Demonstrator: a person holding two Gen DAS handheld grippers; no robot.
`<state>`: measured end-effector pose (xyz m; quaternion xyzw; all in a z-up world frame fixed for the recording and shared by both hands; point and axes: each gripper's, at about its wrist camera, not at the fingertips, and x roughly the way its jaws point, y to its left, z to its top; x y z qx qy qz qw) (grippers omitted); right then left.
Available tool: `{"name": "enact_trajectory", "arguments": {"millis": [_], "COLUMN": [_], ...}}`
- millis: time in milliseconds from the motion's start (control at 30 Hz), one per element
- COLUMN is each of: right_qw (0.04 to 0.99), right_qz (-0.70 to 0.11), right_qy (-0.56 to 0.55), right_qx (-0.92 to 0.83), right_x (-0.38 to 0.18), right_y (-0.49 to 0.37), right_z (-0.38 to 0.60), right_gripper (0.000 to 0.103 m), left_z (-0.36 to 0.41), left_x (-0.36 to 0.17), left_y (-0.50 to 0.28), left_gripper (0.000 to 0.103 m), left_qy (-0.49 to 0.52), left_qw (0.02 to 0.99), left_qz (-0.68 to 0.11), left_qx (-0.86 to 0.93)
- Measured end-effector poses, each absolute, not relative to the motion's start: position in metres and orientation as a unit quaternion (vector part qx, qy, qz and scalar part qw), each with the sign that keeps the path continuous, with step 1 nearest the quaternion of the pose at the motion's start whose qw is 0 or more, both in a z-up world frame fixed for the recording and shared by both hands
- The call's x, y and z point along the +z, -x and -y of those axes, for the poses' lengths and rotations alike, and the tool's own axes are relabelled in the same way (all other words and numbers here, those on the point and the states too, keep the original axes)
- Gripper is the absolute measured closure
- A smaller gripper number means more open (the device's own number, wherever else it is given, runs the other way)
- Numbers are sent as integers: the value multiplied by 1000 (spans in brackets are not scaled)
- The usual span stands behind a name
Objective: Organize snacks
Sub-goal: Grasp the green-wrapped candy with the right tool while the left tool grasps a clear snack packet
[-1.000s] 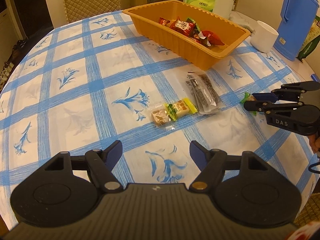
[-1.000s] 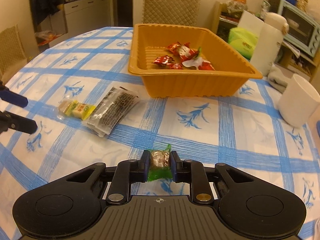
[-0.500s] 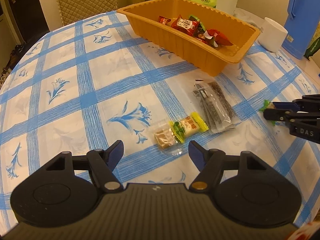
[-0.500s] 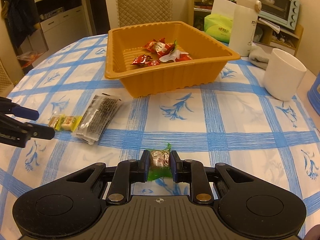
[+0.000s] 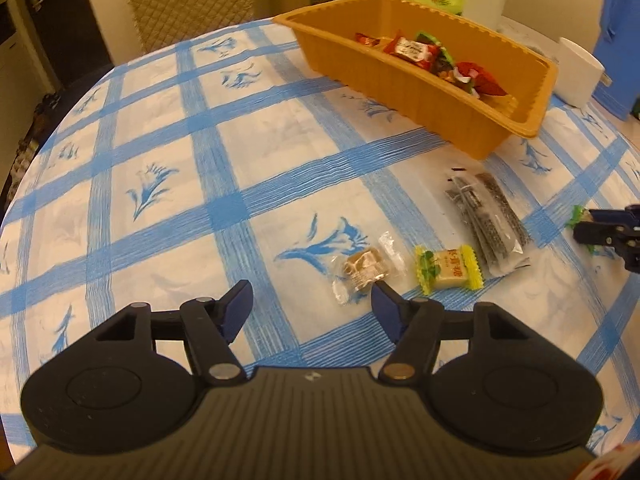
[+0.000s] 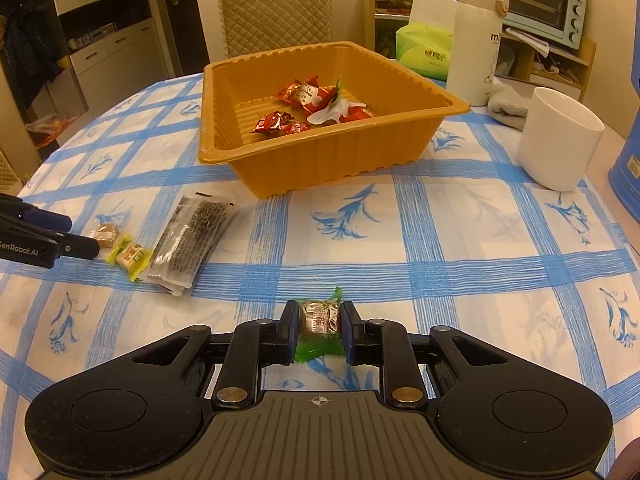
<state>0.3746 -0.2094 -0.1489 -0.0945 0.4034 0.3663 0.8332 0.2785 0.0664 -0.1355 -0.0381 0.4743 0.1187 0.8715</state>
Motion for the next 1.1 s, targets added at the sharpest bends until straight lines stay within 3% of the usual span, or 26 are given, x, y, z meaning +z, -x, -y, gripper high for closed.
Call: {"name": "enact_trajectory", "arguments": {"millis": [333, 400, 567, 633, 1100], "right_qw": [835, 835, 835, 835, 833], "right_qz": [-404, -403, -404, -404, -400], "right_qy": [94, 94, 92, 93, 124], "right_qx": [363, 363, 361, 361, 361], "right_x": [-149, -149, -149, -149, -148], "right_y": [-375, -374, -374, -374, -371], "right_z": [210, 210, 210, 210, 206], "right_gripper": [81, 81, 81, 81, 81], "left_z": [-43, -44, -49, -51, -67], "left_x": [-140, -140, -139, -139, -131], "left_y": [-295, -298, -302, -302, -294], "left_gripper": [42, 47, 76, 81, 85], "left_qy": [-91, -89, -43, -24, 51], "left_qw": [880, 881, 881, 882, 879], "left_qz": [-461, -462, -469, -470, -469], "left_qx": [66, 59, 37, 34, 68]}}
